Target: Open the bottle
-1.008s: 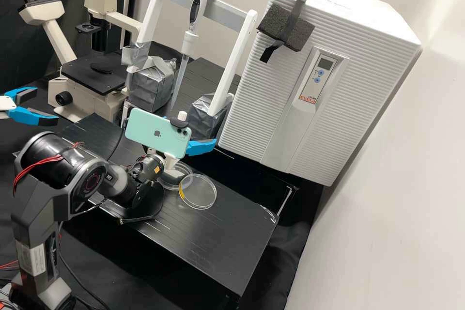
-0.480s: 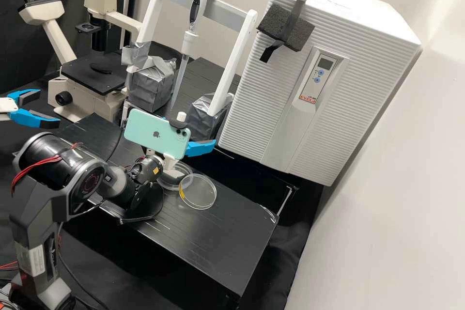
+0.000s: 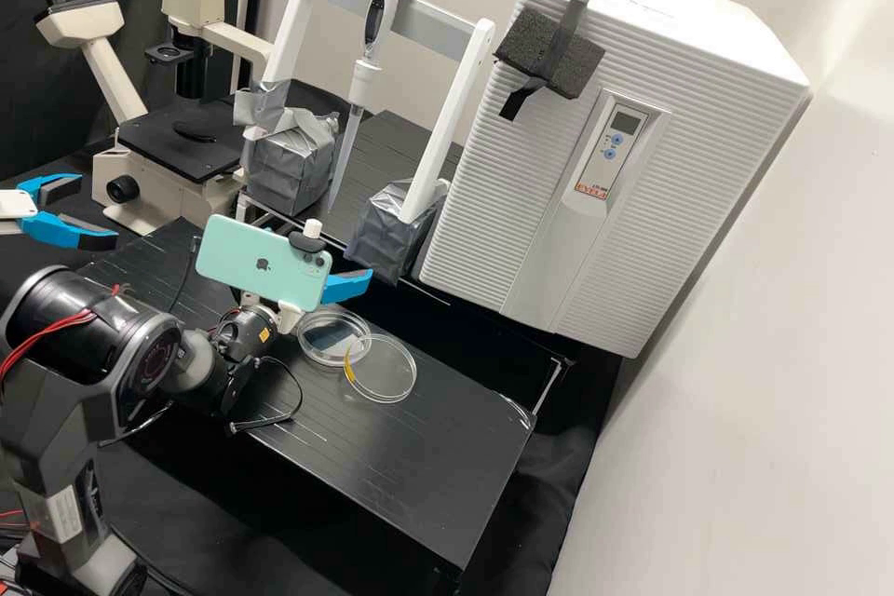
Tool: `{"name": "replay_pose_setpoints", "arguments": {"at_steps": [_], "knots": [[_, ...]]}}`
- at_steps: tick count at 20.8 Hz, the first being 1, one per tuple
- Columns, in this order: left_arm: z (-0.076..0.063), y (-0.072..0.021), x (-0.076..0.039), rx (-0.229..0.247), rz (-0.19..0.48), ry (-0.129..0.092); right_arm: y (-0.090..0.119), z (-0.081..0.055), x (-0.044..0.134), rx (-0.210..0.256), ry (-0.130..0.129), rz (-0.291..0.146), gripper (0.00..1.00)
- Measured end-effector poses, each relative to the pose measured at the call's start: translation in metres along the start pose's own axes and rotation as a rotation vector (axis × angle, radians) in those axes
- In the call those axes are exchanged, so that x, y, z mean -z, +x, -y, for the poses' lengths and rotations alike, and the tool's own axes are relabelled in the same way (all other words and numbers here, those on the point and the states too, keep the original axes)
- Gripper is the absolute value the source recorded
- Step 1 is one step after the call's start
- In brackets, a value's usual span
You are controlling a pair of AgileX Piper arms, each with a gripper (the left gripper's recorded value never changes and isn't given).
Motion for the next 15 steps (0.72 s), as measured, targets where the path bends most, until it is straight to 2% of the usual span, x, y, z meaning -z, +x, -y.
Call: {"name": "replay_pose_setpoints", "arguments": {"at_steps": [6,12,13,15], "knots": [[0.0,0.0,0.0,0.0,0.0,0.0,0.007,0.01,0.0,0.035,0.0,-0.002,1.0],[0.0,0.0,0.0,0.0,0.0,0.0,0.019,0.006,0.007,0.024,0.0,-0.026,1.0],[0.0,0.0,0.0,0.0,0.0,0.0,0.02,0.005,0.008,0.022,-0.001,-0.027,0.0],[0.0,0.0,0.0,0.0,0.0,0.0,0.022,0.004,0.009,0.019,-0.001,-0.03,0.0]]}}
